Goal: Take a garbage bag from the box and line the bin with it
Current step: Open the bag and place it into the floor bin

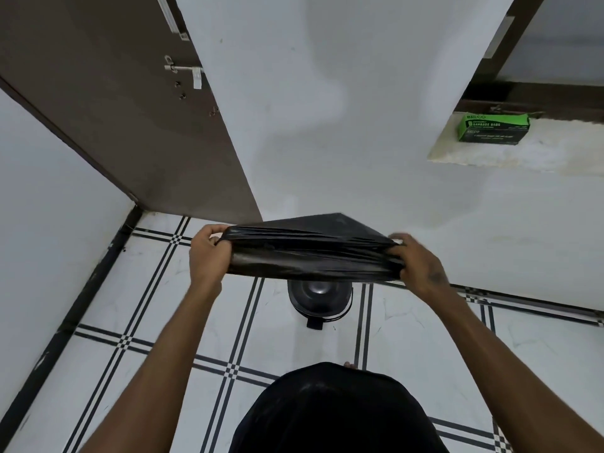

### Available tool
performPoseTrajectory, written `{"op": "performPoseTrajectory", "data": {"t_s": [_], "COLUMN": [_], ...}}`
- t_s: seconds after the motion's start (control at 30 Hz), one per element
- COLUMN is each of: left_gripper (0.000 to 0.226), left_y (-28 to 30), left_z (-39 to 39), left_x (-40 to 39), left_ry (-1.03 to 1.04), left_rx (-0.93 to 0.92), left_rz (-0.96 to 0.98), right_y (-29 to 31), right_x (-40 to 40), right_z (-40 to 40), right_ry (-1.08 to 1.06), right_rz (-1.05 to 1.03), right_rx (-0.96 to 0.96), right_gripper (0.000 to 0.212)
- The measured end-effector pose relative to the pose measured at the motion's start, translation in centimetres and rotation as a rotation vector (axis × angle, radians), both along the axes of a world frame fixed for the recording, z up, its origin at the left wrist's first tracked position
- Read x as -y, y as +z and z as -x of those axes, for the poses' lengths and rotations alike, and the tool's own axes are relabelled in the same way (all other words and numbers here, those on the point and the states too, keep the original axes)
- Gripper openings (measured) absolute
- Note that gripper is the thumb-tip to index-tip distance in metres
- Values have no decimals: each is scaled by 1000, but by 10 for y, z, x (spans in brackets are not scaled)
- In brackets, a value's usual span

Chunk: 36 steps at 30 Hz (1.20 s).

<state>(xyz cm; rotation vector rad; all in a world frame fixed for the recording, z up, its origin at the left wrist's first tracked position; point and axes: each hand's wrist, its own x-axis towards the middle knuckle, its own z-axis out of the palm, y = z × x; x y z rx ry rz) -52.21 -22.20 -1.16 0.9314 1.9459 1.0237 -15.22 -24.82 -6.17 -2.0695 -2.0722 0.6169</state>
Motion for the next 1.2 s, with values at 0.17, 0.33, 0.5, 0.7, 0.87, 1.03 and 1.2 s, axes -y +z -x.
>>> {"op": "performPoseTrajectory", "data": {"t_s": [0.17, 0.33, 0.5, 0.7, 0.87, 1.03, 1.2], "left_gripper": [21, 41, 18, 23, 21, 14, 18], "left_y": [-1, 2, -3, -16, -27, -20, -9], "left_z": [-15, -4, 0, 11, 33, 35, 50], "left_x": [7, 19, 27, 22, 23, 16, 20], "left_ry": [-166, -712, -696, -392, -469, -431, -319], "left_rx": [-101, -324, -444, -572, -641, -520, -448], "left_rz": [-70, -186, -371, -266, -198, -263, -455], "right_y": [-7, -7, -6, -2, 20, 36, 45], "right_x": [-7, -21, -15, -7, -27, -37, -26], "right_z": [5, -11, -9, -2, 10, 31, 67], "right_ry": [-201, -325, -82, 106, -128, -60, -241], "right_rz": [139, 205, 392, 673, 180, 257, -511], "right_rx": [126, -12, -99, -299, -303, -344, -250], "right_gripper": [43, 34, 16, 34, 35, 40, 31]}}
